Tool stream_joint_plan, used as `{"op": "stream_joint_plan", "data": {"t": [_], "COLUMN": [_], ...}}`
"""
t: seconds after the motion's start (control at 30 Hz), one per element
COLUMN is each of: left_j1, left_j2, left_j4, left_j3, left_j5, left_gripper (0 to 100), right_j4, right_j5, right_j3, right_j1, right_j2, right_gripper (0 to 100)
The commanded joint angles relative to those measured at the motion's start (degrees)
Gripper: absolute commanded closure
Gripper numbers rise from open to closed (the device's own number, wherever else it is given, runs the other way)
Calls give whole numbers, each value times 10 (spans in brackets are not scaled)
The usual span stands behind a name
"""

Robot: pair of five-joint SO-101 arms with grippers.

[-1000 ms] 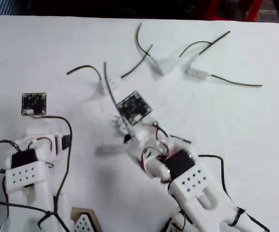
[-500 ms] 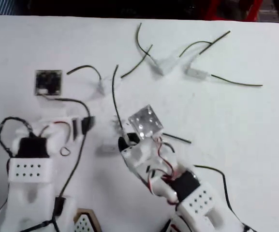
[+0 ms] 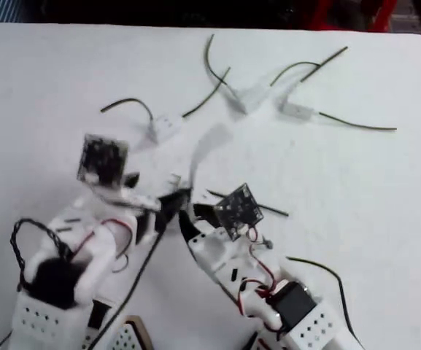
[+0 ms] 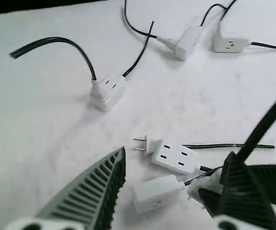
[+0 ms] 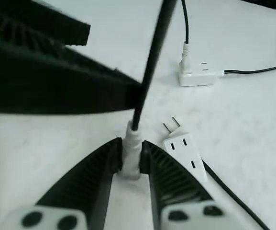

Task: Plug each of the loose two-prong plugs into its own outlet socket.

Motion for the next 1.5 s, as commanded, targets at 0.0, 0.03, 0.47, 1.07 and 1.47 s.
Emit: {"op": "stream_joint_plan", "data": {"t": [0.0, 0.03, 0.47, 1.07, 1.47], "left_j1": [31, 36, -129, -131, -94], "left_j2": [-45, -52, -65, 352, 566], "left_j4": [-3, -2, -1, -84, -168], "left_j3": [25, 34, 54, -78, -96], "left_j5": [-28, -39, -66, -234, -297], "left_gripper": [683, 683, 683, 683, 688], "right_j4": [-6, -6, 9, -93, -92], "right_j5": [-1, -1, 0, -47, -43], "right_j3": [-4, -4, -9, -29, -29], "right_j1": [-6, -6, 16, 247, 250], "right_j2": [0, 0, 1, 51, 51], "right_gripper": [981, 981, 981, 981, 981]}}
